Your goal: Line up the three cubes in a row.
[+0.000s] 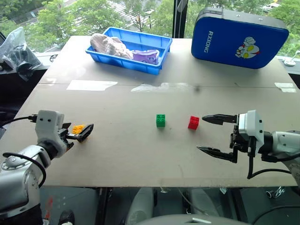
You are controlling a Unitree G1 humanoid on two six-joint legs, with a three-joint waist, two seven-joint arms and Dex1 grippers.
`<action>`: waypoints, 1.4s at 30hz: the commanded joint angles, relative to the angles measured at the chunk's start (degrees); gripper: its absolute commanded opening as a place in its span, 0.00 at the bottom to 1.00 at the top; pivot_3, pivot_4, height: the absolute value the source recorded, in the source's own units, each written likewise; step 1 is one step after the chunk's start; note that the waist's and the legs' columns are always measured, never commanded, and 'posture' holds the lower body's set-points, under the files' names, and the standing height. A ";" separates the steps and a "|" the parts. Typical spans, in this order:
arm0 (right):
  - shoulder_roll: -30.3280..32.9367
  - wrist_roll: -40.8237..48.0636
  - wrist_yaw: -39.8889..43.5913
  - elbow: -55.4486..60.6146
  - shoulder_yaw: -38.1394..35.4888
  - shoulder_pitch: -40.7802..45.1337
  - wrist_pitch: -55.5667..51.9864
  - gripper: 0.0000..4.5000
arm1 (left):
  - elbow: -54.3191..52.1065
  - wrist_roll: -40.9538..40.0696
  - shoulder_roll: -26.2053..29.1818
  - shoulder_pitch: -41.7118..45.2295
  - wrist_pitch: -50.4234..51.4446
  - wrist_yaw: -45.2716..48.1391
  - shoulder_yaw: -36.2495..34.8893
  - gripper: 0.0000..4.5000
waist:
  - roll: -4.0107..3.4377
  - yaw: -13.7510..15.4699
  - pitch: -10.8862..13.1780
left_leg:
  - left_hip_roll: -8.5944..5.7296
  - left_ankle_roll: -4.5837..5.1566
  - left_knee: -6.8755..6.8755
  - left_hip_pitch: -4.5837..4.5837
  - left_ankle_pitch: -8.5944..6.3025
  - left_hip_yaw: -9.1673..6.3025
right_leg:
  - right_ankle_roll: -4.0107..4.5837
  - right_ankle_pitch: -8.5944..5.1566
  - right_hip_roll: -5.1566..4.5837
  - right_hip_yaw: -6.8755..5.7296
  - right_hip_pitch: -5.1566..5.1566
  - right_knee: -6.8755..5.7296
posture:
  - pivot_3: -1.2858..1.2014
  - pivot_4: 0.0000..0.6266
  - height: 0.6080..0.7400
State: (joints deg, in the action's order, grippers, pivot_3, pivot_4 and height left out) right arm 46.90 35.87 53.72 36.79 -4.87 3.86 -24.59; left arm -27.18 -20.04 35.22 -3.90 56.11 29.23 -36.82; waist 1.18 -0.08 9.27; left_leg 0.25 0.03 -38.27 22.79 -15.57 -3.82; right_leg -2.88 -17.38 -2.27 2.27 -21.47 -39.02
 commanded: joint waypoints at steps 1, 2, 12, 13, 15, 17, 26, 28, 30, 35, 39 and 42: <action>0.41 -0.16 1.84 -0.55 -0.75 0.80 1.71 1.00 | -5.78 0.40 -2.71 -1.45 2.06 -5.31 -1.78 0.99 | -0.01 -0.04 -0.01 | 0.00 0.00 0.00 -0.01 0.00 0.03 | 0.00 0.00 0.00 0.01 0.00 0.00 | 0.52 0.24 1.00; 0.51 -0.36 2.24 -0.90 -0.72 0.90 1.87 1.00 | -6.33 0.30 -3.62 -1.63 2.55 -6.36 -1.33 0.99 | -0.01 -0.03 -0.01 | -0.01 0.00 0.00 -0.02 0.00 0.08 | 0.00 0.00 -0.03 0.00 0.01 0.01 | 0.52 0.24 1.00; 1.13 -0.06 2.81 -0.51 -2.00 1.02 1.20 1.00 | -1.05 1.40 -5.23 -1.19 -1.72 -9.16 3.96 0.99 | 0.00 -0.19 -0.02 | -0.03 0.00 0.00 -0.03 0.00 0.13 | 0.00 0.01 -0.01 -0.01 0.01 0.01 | 0.52 0.24 1.00; 1.25 0.03 2.82 -0.39 -2.20 0.89 1.16 1.00 | -0.34 1.48 -5.23 -1.34 -2.38 -9.08 4.40 0.99 | 0.00 -0.18 -0.02 | -0.03 0.00 0.01 -0.03 0.00 0.13 | 0.00 0.01 -0.01 -0.01 0.01 0.01 | 0.52 0.24 1.00; 1.50 0.39 2.88 -0.14 -2.74 0.59 1.09 1.00 | 1.02 2.10 -4.66 -1.96 -5.13 -8.18 5.85 0.88 | 0.00 -0.24 -0.03 | -0.03 0.00 0.01 -0.03 0.00 0.11 | 0.00 0.00 -0.01 -0.01 0.01 0.02 | 0.52 0.24 1.00; 1.74 1.00 3.05 0.33 -3.14 0.33 1.03 1.00 | 2.44 2.07 -4.41 -2.22 -7.67 -7.33 6.62 0.73 | 0.01 -0.27 -0.03 | -0.03 0.00 0.02 -0.03 0.00 0.11 | 0.00 0.00 -0.02 0.00 0.00 0.02 | 0.52 0.24 1.00; 2.16 3.16 5.08 1.58 -3.14 0.95 1.80 1.00 | 5.51 2.86 -3.00 -3.81 -14.63 -5.42 8.42 0.29 | 0.01 -0.34 -0.03 | -0.02 0.01 0.03 -0.03 -0.01 0.10 | 0.00 0.00 -0.06 0.01 0.01 0.04 | 0.52 0.24 1.00; 2.12 3.00 5.31 1.53 -3.02 1.11 1.85 1.00 | 5.96 2.65 -2.83 -4.10 -16.36 -4.61 8.51 0.29 | 0.01 -0.37 -0.03 | -0.02 0.01 0.03 -0.03 -0.01 0.11 | 0.00 0.00 -0.06 0.01 0.01 0.04 | 0.52 0.24 1.00; 2.02 2.80 5.37 1.37 -3.00 1.28 1.91 1.00 | 6.36 1.95 -2.48 -4.17 -18.58 -2.76 8.66 0.29 | 0.01 -0.37 -0.03 | -0.02 0.01 0.04 -0.03 -0.01 0.12 | 0.00 0.00 -0.07 0.01 0.01 0.06 | 0.52 0.24 1.00; 1.79 3.04 5.00 1.69 -3.28 1.16 1.74 1.00 | 8.23 -2.50 0.66 -1.59 -22.55 7.16 11.15 0.29 | 0.00 -0.17 -0.03 | -0.02 0.00 0.04 -0.02 -0.01 0.10 | 0.01 0.00 -0.08 0.01 0.01 0.06 | 0.52 0.24 1.00; 1.62 3.10 4.06 2.47 -3.82 0.67 1.59 1.00 | 15.11 -4.23 6.72 5.48 -24.54 19.03 17.40 0.29 | -0.02 -0.09 -0.01 | -0.04 0.00 0.05 -0.02 0.00 0.10 | 0.01 0.00 -0.01 -0.09 0.00 0.05 | 0.52 0.24 1.00; 0.95 4.38 2.14 3.71 -5.28 -0.23 0.95 1.00 | 22.82 -3.59 10.84 12.84 -27.18 28.65 23.52 0.29 | -0.04 -0.15 0.00 | -0.06 0.01 0.05 -0.02 0.00 0.12 | 0.01 0.00 0.19 -0.19 0.01 0.05 | 0.52 0.24 1.00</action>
State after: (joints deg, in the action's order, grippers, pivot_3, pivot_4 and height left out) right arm 48.11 38.70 56.94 37.92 -7.85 3.58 -23.70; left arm -6.72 -23.25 44.55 7.15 31.36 53.02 -15.08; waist 1.14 -0.22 9.27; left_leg 0.19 0.04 -38.22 22.77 -15.57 -3.69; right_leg -2.87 -17.38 -2.09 2.09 -21.47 -38.97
